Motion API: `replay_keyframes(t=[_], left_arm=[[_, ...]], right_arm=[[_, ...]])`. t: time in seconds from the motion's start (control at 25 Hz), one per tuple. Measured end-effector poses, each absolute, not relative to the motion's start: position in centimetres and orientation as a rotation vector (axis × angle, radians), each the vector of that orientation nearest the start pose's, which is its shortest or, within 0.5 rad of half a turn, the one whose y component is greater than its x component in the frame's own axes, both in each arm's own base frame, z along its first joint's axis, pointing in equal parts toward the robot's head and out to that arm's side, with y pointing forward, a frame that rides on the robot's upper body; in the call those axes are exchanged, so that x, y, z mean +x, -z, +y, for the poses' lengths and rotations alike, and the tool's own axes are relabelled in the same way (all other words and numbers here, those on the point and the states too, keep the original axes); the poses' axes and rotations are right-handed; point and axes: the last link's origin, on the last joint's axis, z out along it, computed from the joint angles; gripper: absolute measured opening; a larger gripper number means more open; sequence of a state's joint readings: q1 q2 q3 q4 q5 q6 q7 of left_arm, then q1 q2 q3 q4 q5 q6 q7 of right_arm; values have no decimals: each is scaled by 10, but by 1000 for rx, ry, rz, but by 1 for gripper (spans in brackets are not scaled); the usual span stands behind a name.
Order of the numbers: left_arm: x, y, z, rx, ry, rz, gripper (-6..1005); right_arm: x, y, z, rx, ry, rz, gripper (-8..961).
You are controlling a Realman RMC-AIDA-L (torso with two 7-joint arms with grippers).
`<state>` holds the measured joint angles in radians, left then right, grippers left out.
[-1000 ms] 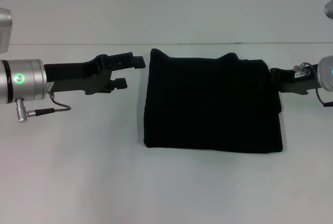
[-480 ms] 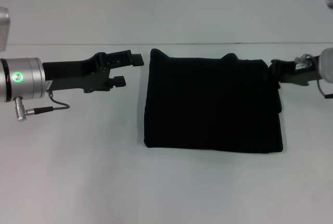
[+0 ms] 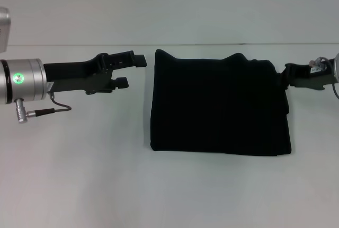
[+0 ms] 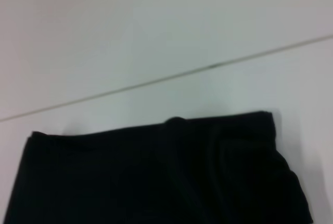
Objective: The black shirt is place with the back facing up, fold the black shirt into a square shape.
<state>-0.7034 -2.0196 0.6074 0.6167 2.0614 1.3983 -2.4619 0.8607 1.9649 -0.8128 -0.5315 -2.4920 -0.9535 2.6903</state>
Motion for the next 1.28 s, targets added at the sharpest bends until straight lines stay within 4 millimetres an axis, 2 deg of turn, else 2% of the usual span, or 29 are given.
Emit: replay_keyframes(t=[0.2,0.36,0.48,0.56,0.6,0.64,0.76,0.84,0.88,1.04,1.16,1.28], left_arm=[[-237,-25,395,-2156,851,-1912,958],[-237,-24,394,-2159,851,-1915,958],[-235,-23,392,-2181,842,-1920,958],[-234,-21,387,-2222,802,-1937,958],[-234,-17,383,-2252,767,-1958,958],[-233,-15,380,-2271,747,-1978,958],[-231,3,366,-2325,683,-2091,952],[-230,18,359,-2317,653,-2159,937],[-230,32,356,-2294,632,-2193,929],[-229,59,357,-2219,598,-2218,849],[-233,62,362,-2164,600,-2203,776],[-243,58,365,-2112,581,-2190,773]], right_arm=[[265,-19,450,-1918,-158,1654,85],[267,-27,451,-1909,-136,1645,114],[267,-48,454,-1883,-183,1654,135],[265,-70,454,-1872,-262,1656,150],[261,-90,453,-1885,-355,1650,157],[261,-90,453,-1885,-355,1650,184],[256,-115,452,-1921,-428,1654,265],[254,-123,451,-1938,-424,1664,318],[253,-126,451,-1942,-425,1668,344],[247,-130,454,-1950,-441,1665,461],[246,-131,454,-1954,-444,1661,581],[246,-131,454,-1955,-444,1661,680]])
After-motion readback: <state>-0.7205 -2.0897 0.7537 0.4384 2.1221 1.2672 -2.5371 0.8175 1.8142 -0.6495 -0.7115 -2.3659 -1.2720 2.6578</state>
